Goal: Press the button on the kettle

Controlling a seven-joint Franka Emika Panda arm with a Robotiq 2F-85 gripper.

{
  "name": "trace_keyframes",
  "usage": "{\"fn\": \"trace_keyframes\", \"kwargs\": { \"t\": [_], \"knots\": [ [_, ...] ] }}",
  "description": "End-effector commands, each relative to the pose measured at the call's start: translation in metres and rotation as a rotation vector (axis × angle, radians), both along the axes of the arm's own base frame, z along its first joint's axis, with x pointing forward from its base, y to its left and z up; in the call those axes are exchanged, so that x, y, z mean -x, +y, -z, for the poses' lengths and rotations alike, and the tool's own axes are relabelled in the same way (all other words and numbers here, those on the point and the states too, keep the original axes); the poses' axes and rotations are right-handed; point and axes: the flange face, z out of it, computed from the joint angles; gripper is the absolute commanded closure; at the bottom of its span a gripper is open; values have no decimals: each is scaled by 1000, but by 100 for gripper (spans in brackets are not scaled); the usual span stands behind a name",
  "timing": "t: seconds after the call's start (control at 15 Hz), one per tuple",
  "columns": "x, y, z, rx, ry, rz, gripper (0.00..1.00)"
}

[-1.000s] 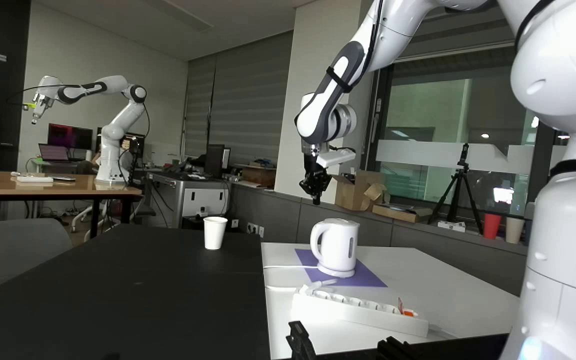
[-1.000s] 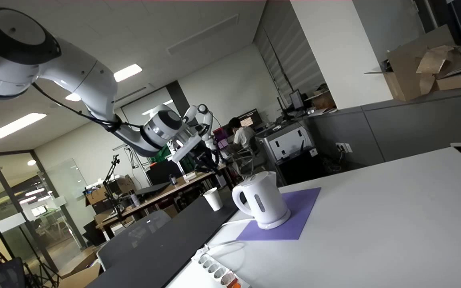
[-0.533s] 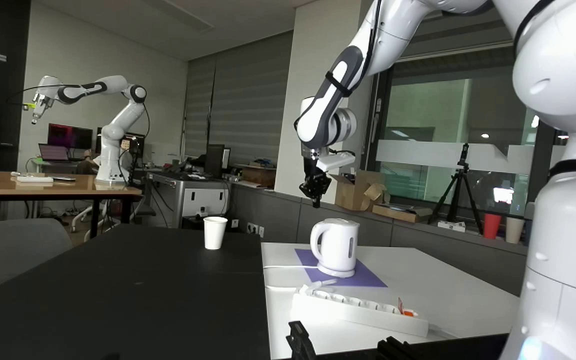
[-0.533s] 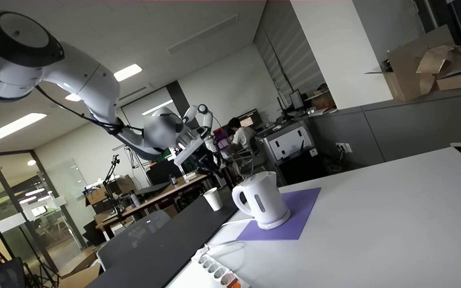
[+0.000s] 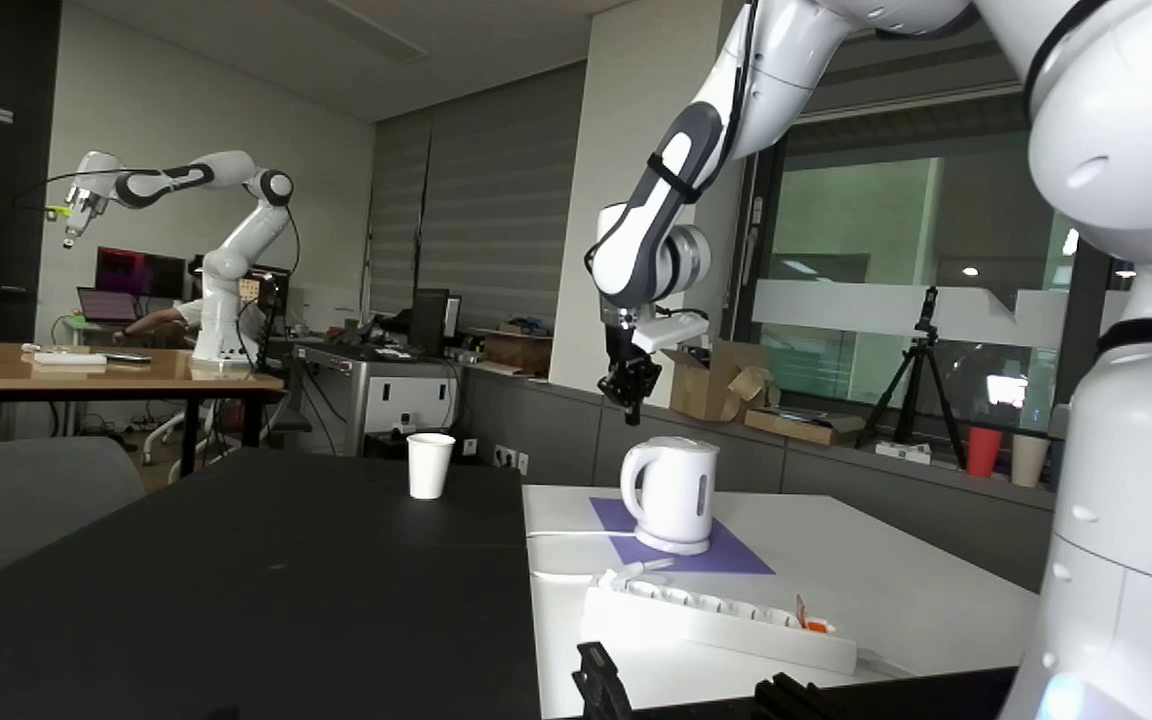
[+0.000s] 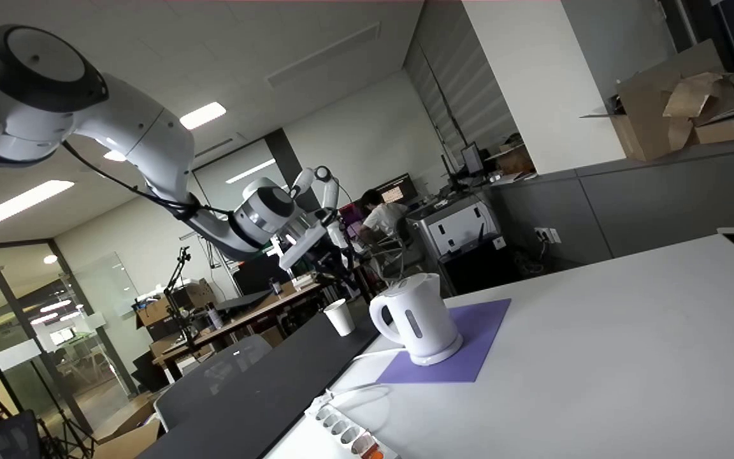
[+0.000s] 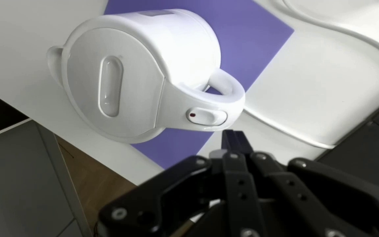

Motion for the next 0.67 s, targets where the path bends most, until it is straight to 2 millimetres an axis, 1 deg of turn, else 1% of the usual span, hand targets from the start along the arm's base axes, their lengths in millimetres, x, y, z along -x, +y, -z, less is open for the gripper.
{"fn": "trace_keyframes", "kwargs": {
  "t": [0.0, 0.6],
  "knots": [
    [-1, 0, 2, 19, -9, 7, 100],
    [0, 0, 10, 24, 3, 5, 100]
  ]
}}
